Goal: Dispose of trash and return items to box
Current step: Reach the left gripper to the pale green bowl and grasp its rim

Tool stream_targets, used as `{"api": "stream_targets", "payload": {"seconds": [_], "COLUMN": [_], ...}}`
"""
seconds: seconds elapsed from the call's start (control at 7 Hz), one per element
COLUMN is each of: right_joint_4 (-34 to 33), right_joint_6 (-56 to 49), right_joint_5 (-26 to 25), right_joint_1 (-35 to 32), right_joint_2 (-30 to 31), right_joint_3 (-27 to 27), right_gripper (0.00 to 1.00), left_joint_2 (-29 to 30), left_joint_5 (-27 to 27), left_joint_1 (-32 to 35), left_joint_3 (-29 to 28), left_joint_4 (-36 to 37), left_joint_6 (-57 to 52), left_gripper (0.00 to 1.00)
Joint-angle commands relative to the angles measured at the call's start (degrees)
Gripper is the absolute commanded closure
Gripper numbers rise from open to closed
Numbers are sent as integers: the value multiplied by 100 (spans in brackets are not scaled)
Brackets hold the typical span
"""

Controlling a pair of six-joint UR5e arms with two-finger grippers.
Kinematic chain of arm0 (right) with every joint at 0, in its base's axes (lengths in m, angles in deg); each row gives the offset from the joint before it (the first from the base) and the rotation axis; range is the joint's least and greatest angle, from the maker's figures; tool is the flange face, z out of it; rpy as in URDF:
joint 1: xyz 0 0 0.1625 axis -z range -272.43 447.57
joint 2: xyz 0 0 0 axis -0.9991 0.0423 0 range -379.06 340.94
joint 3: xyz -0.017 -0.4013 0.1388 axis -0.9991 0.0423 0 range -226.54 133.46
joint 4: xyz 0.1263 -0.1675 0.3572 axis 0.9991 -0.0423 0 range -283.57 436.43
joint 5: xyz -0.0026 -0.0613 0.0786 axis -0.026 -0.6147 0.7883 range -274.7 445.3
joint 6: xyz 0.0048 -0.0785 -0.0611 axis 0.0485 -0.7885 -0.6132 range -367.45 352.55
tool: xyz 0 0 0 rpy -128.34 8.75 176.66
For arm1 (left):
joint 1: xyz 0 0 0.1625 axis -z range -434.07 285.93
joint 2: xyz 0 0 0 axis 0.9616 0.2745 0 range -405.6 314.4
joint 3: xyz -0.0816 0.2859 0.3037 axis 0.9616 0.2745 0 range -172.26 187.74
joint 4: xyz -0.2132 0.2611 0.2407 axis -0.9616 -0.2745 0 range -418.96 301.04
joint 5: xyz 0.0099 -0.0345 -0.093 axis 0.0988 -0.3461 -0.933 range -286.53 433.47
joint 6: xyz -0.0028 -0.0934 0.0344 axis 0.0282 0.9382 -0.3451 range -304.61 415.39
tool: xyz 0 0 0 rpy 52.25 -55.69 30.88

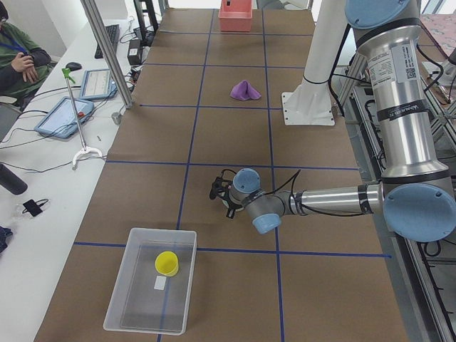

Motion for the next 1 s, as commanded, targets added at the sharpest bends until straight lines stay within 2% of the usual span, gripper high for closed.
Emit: {"api": "stream_targets", "payload": {"seconds": [0.0,0.14,0.43,0.57,0.71,0.86], "right_joint_4": [0,0,0,0,0,-9], "right_joint_6": [9,9,9,17,17,17], "right_joint_5": [0,0,9,17,18,18], "right_joint_1": [0,0,0,0,0,0], "right_joint_2": [-9,-9,-9,-18,-18,-18], "right_joint_3": [0,0,0,0,0,0], "right_gripper": [0,0,0,0,0,0], "left_joint_2": [-10,-89,7,24,86,365], "left_joint_5": [-61,-296,-1419,-1511,-1512,-1520], "left_joint_1": [83,136,1518,1760,2180,2785], "left_joint_3": [58,311,367,358,358,358], "left_joint_4": [-116,-65,258,356,836,1902], "left_joint_6": [26,26,-52,-157,-628,-1712], "left_gripper": [100,100,100,100,100,100]}}
